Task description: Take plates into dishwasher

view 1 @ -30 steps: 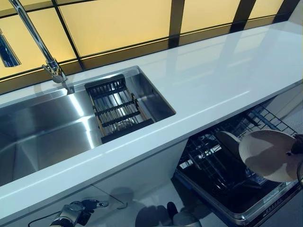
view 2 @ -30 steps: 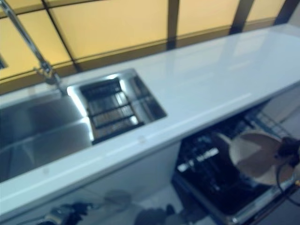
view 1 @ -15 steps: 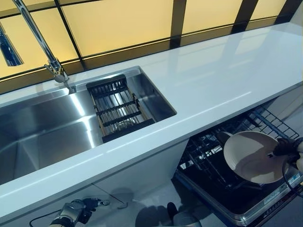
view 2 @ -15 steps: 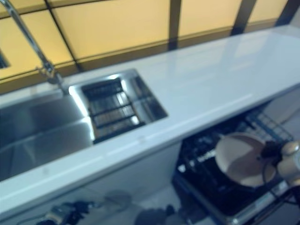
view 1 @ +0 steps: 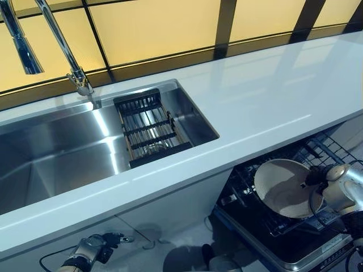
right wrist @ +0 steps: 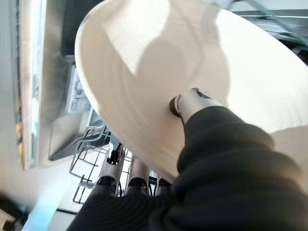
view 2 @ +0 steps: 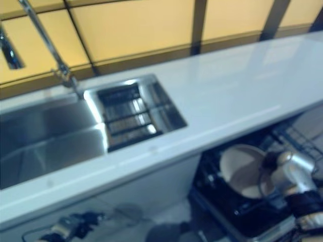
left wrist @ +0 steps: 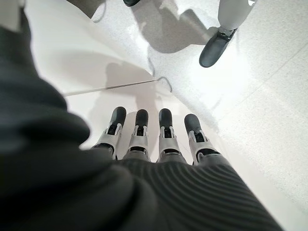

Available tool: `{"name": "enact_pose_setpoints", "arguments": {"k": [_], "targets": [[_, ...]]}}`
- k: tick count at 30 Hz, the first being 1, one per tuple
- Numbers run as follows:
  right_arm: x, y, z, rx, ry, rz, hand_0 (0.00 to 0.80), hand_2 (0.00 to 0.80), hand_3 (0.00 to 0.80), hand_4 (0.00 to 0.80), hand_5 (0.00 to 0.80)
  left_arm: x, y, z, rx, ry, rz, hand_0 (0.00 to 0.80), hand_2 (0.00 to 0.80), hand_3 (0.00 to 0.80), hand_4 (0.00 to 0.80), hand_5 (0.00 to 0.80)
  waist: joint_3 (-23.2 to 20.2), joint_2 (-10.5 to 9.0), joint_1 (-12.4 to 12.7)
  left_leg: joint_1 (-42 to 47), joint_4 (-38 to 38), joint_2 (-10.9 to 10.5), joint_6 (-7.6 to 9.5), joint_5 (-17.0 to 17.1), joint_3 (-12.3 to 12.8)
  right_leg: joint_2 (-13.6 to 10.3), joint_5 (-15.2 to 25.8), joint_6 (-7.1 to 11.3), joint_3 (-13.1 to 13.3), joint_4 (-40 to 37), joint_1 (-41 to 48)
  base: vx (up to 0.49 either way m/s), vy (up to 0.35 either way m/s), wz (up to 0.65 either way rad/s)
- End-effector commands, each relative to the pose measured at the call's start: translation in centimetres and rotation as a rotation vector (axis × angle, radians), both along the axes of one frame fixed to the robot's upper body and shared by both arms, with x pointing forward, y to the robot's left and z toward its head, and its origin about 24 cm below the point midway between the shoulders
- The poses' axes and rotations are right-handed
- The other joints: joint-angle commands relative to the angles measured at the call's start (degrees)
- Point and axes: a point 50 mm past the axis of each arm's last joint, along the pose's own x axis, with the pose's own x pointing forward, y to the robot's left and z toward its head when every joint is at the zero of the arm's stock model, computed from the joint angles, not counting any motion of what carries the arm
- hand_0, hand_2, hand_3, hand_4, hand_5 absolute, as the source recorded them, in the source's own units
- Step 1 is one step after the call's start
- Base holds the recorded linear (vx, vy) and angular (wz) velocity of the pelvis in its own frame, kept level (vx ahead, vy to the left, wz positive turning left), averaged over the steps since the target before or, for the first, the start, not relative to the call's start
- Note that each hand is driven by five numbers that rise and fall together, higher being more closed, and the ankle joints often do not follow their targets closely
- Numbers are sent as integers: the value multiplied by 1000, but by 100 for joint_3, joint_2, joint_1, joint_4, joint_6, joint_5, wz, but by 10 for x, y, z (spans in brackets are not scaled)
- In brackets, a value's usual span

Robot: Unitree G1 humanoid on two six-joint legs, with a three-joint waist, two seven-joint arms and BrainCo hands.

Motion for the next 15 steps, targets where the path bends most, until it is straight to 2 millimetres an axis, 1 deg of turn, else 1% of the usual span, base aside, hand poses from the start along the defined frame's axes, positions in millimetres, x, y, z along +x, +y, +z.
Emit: {"name": "enact_pose_setpoints", "arguments": {"k": [1,4,8,12,15], "targets": [[20,3,19,-164,-5,-19,800,800,800,800,800,30,6,17,56,-65,-54,0,0,0,0,0,-30,-282,312,160,21,52,136,-165,-143,-314,-181,423,-216,21,140,-14,3,10],[21,-1,16,-262,56,-37,800,800,800,800,800,32,3,17,54,-65,-72,0,0,0,0,0,-15,-267,394,151,21,52,135,-165,-187,-330,-190,420,-273,21,160,-12,-1,6],[21,-4,15,-345,103,-58,800,800,800,800,800,32,0,16,54,-61,-91,0,0,0,0,0,-24,-257,464,135,21,55,134,-168,-229,-344,-202,419,-318,21,169,-8,-5,7],[23,-2,9,-361,137,-82,800,800,800,800,800,32,-3,15,53,-60,-118,0,0,0,0,0,-36,-236,553,110,21,56,124,-161,-289,-361,-203,419,-355,21,165,-6,1,7],[26,5,3,-344,165,-92,800,800,800,800,800,32,-7,13,51,-63,-130,0,0,0,0,0,-40,-220,600,105,21,47,122,-163,-314,-378,-209,419,-379,21,167,0,8,2]]}}
